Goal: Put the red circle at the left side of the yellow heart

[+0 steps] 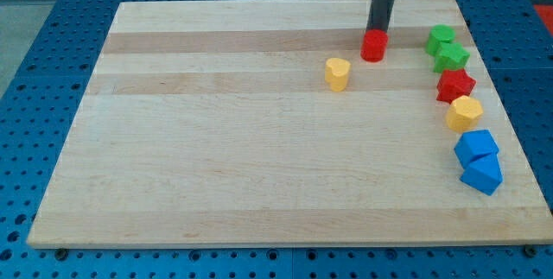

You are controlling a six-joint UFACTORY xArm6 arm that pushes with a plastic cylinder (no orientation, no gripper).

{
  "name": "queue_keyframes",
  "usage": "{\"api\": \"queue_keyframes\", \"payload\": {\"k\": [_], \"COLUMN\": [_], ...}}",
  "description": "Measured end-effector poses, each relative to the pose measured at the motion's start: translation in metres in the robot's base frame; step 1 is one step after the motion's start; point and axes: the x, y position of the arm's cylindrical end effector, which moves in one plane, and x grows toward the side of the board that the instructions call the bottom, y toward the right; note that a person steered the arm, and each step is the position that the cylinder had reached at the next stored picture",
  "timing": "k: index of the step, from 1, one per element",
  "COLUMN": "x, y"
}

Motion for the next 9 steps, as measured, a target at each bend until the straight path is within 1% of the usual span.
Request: {"api": "queue_keyframes", "payload": {"k": [1,2,4,5,6,7,8,9], "x": [0.032,0.04,0.044,0.064,0.087,0.096,0.094,0.081], "y": [0.0,0.007,0.061,0.063,0.061,0.037,0.016,0.007]}}
